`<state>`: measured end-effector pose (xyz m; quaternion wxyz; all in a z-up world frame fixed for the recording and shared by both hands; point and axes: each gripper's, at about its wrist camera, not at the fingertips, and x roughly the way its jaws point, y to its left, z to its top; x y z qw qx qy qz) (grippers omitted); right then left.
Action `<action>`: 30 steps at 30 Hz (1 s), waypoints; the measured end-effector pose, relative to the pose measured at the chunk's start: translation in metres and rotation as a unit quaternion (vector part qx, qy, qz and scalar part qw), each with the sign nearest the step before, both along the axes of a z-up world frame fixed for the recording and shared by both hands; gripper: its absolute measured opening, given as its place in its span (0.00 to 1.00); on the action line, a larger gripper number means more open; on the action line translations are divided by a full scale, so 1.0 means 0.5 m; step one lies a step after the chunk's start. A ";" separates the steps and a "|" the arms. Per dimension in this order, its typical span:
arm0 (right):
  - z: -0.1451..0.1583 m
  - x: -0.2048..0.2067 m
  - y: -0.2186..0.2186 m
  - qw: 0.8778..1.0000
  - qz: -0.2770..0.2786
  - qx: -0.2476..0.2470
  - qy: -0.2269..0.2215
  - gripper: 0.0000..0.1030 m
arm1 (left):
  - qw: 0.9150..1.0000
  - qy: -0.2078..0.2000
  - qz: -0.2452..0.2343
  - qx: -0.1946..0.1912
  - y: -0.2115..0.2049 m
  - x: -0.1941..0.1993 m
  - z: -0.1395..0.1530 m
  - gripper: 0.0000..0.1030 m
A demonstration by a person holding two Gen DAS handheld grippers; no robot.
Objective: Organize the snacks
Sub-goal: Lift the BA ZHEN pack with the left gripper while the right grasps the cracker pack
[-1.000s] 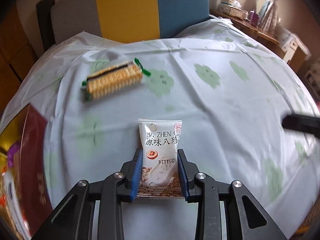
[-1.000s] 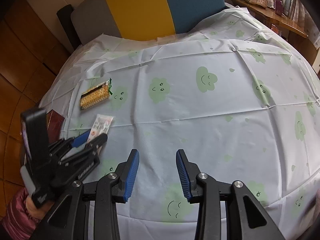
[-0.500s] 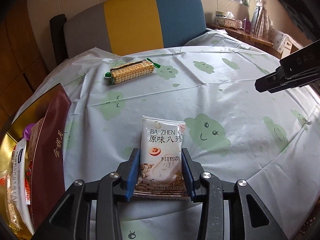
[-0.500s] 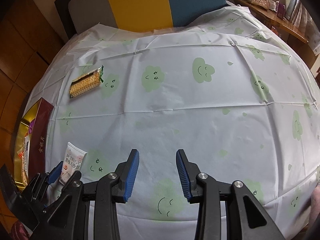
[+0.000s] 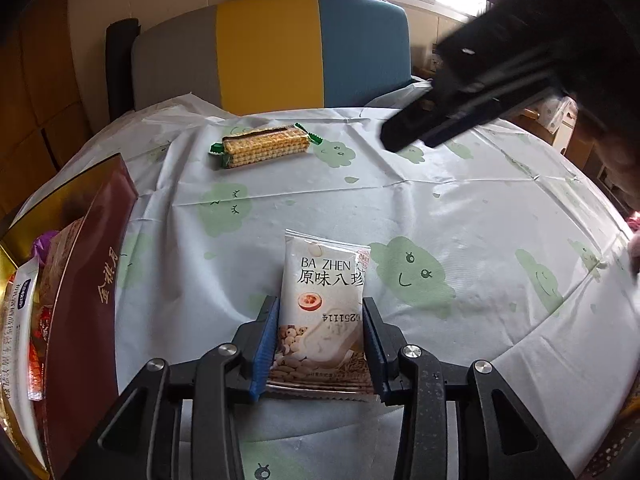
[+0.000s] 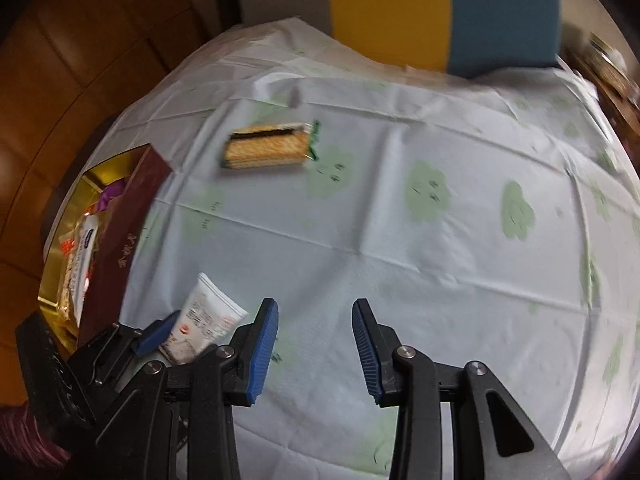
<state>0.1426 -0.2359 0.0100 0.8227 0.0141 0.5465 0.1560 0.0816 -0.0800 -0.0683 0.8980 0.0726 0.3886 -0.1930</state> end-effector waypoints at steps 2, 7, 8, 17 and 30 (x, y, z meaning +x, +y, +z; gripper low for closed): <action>0.005 0.039 0.045 0.998 0.054 -0.009 -0.011 0.53 | 1.000 0.001 0.000 -0.005 0.003 0.001 0.000 0.39; -0.003 0.143 0.153 0.983 0.158 -0.082 -0.035 0.57 | 1.000 0.002 0.002 -0.016 0.008 0.003 -0.001 0.39; -0.008 0.159 0.170 0.978 0.179 -0.098 -0.037 0.57 | 1.000 0.002 0.002 -0.018 0.010 0.003 -0.001 0.39; -0.083 0.265 0.291 0.913 0.334 -0.233 -0.022 0.66 | 0.999 0.009 0.002 -0.040 0.021 0.005 -0.003 0.39; -0.085 0.264 0.192 0.946 0.254 -0.200 0.029 0.38 | 0.999 0.006 0.002 -0.036 0.015 0.004 -0.003 0.39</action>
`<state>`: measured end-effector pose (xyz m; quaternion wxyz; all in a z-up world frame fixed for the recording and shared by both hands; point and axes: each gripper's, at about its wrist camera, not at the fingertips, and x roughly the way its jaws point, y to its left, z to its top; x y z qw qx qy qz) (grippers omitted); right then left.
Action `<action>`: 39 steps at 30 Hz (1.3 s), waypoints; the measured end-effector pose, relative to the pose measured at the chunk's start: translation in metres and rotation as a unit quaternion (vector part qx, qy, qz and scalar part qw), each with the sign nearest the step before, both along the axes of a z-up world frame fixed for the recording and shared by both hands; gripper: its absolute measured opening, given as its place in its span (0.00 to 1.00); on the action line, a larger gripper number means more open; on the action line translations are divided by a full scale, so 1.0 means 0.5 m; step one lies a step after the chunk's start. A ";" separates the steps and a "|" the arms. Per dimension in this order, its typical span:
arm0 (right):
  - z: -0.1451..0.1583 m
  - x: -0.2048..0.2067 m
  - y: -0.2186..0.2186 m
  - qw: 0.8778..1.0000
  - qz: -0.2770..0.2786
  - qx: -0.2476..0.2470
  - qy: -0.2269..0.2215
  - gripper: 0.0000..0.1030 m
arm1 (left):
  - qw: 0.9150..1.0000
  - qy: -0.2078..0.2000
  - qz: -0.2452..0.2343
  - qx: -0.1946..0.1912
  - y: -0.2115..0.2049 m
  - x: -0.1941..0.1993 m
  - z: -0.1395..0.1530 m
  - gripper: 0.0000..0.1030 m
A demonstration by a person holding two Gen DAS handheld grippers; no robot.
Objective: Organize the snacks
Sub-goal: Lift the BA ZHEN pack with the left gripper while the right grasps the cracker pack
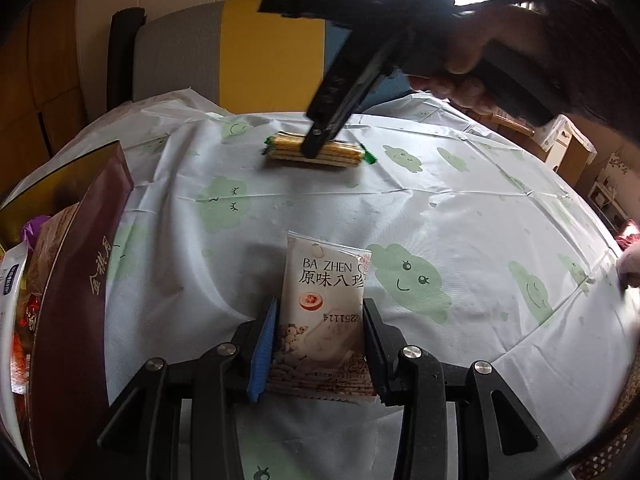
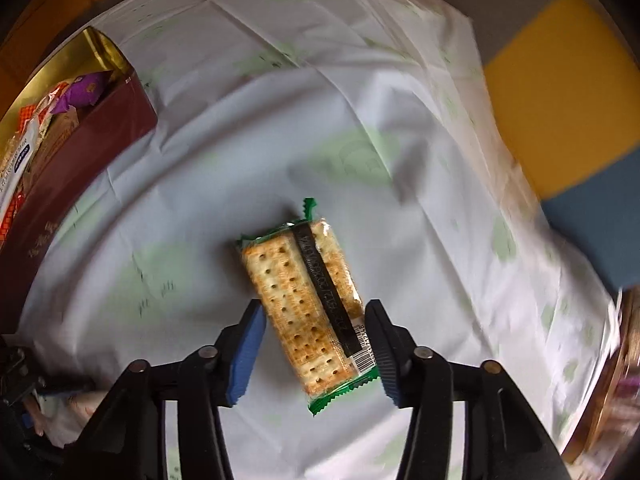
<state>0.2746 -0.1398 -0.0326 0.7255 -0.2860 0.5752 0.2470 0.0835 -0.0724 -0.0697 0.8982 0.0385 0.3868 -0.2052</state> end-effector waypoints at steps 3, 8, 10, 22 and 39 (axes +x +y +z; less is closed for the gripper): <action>0.016 -0.050 -0.067 0.998 -0.054 0.017 0.012 0.19 | 1.000 -0.001 0.000 0.002 -0.004 0.000 0.000 0.39; 0.006 -0.138 -0.183 0.989 -0.141 0.029 0.034 0.19 | 1.000 -0.001 -0.001 0.006 -0.006 0.000 0.001 0.39; 0.010 -0.165 -0.216 0.986 -0.162 0.035 0.024 0.26 | 1.000 -0.002 0.000 0.009 -0.008 -0.001 0.001 0.40; 0.022 -0.119 -0.126 0.997 -0.057 0.020 -0.040 0.52 | 1.000 -0.004 0.000 0.016 -0.010 0.000 0.000 0.40; -0.049 -0.029 -0.159 0.995 -0.096 -0.007 0.002 0.48 | 1.000 -0.003 -0.001 0.014 -0.010 0.000 -0.001 0.40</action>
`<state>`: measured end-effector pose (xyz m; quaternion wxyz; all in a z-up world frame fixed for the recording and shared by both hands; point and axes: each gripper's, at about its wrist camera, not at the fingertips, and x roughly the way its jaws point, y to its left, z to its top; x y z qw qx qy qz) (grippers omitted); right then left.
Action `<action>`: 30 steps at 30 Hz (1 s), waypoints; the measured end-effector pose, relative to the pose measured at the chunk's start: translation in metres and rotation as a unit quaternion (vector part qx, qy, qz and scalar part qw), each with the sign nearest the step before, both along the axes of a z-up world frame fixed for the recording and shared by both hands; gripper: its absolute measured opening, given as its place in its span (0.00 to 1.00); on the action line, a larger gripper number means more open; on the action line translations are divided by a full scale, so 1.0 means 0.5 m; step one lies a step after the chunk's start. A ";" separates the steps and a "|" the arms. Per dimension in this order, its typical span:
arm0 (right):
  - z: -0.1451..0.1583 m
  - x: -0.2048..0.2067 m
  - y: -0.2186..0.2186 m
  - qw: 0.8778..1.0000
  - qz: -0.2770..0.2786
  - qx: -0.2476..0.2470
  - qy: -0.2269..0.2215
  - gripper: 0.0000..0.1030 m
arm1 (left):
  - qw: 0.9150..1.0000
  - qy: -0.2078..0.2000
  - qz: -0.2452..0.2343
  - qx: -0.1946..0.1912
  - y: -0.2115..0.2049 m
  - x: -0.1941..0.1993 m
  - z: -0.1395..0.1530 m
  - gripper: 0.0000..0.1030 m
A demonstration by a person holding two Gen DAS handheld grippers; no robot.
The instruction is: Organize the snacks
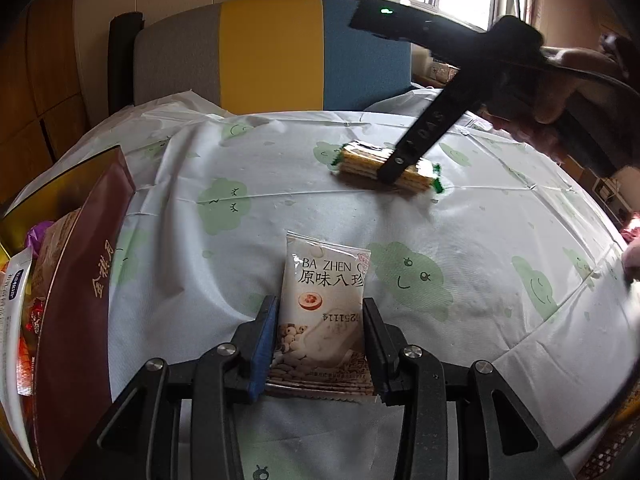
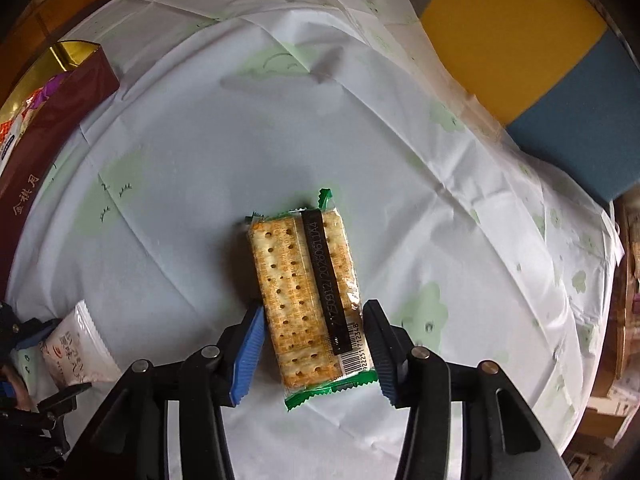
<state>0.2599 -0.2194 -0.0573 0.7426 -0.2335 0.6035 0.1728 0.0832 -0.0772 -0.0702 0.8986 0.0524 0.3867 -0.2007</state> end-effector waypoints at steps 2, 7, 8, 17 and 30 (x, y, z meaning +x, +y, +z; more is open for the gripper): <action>0.006 -0.032 -0.025 1.000 -0.027 0.008 0.011 0.48 | 1.000 0.000 0.000 -0.001 0.001 0.001 0.000 0.40; 0.007 -0.138 -0.095 0.994 -0.103 0.028 0.035 0.48 | 1.000 0.003 0.000 -0.006 0.002 0.002 0.001 0.40; 0.005 -0.159 -0.108 0.992 -0.117 0.031 0.039 0.48 | 1.000 0.003 0.000 -0.005 0.001 0.002 0.001 0.40; -0.003 -0.254 -0.171 0.974 -0.209 0.088 0.006 0.50 | 1.000 0.023 -0.011 0.017 -0.010 0.016 0.006 0.41; -0.034 -0.294 -0.191 0.972 -0.217 0.090 -0.016 0.57 | 0.995 0.094 -0.021 0.019 0.005 0.040 0.031 0.46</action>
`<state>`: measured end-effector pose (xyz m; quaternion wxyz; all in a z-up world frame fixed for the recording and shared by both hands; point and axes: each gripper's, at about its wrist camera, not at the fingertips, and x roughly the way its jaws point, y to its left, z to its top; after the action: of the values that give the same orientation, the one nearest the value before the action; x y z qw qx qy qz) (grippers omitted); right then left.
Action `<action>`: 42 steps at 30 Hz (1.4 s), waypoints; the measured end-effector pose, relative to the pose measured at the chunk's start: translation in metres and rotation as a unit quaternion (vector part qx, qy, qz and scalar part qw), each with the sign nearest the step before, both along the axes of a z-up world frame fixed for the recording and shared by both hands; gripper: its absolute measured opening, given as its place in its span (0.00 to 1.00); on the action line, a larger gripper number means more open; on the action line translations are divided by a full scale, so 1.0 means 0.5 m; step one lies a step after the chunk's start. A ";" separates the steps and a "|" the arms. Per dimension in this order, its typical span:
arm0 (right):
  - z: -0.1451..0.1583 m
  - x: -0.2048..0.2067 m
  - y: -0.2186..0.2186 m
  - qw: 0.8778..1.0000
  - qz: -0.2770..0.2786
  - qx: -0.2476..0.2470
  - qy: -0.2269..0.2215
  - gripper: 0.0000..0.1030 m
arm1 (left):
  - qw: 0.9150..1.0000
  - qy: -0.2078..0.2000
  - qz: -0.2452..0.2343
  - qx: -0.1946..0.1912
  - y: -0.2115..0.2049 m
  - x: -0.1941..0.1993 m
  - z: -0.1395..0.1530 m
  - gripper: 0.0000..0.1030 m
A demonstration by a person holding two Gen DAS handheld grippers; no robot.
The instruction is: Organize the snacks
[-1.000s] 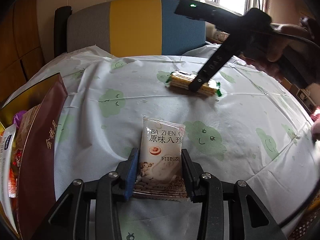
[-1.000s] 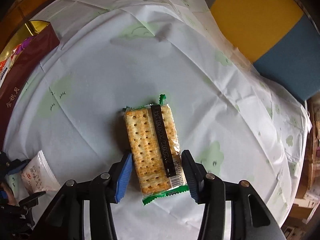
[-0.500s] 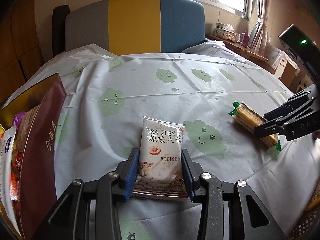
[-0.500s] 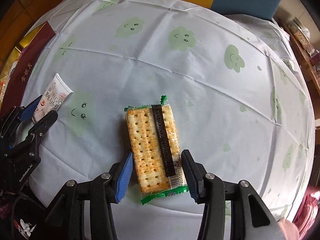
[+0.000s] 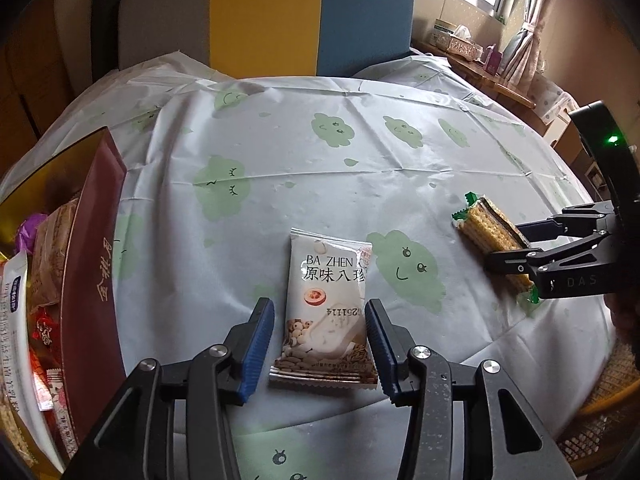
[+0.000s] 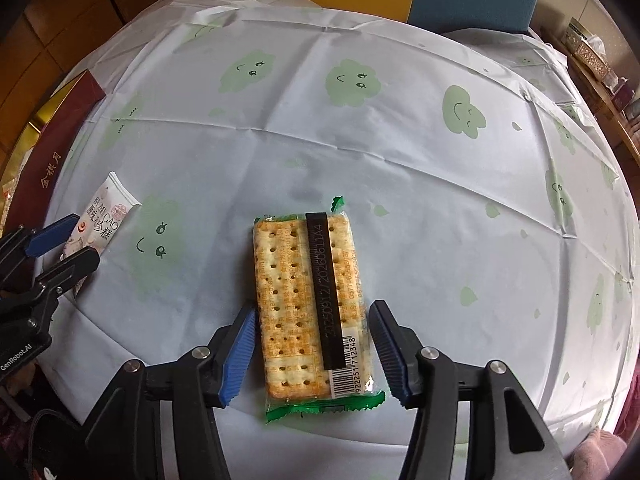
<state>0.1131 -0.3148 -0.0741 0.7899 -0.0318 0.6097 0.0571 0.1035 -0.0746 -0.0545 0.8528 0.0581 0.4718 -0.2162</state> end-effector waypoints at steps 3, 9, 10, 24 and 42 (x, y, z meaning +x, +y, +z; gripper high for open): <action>-0.001 -0.006 0.003 1.000 -0.007 0.001 0.002 0.60 | 1.000 -0.007 -0.010 0.020 -0.007 -0.002 0.004 0.49; -0.013 0.004 0.014 1.000 -0.025 -0.006 0.004 0.68 | 0.998 -0.013 -0.035 0.053 -0.019 0.002 -0.001 0.49; -0.014 0.004 0.013 1.000 -0.024 -0.004 0.004 0.68 | 0.998 -0.013 -0.038 0.055 -0.019 0.004 0.000 0.50; -0.009 0.002 -0.021 1.000 -0.023 -0.009 0.001 0.62 | 0.998 -0.035 -0.018 0.056 -0.027 0.003 -0.006 0.32; -0.013 -0.015 -0.010 1.000 -0.013 -0.017 -0.018 0.60 | 0.997 -0.043 0.033 0.056 -0.015 -0.039 -0.006 0.32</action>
<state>0.1055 -0.3200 -0.0807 0.8007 -0.0384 0.5967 0.0363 0.0839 -0.0820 -0.0576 0.8742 0.0992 0.4480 -0.1589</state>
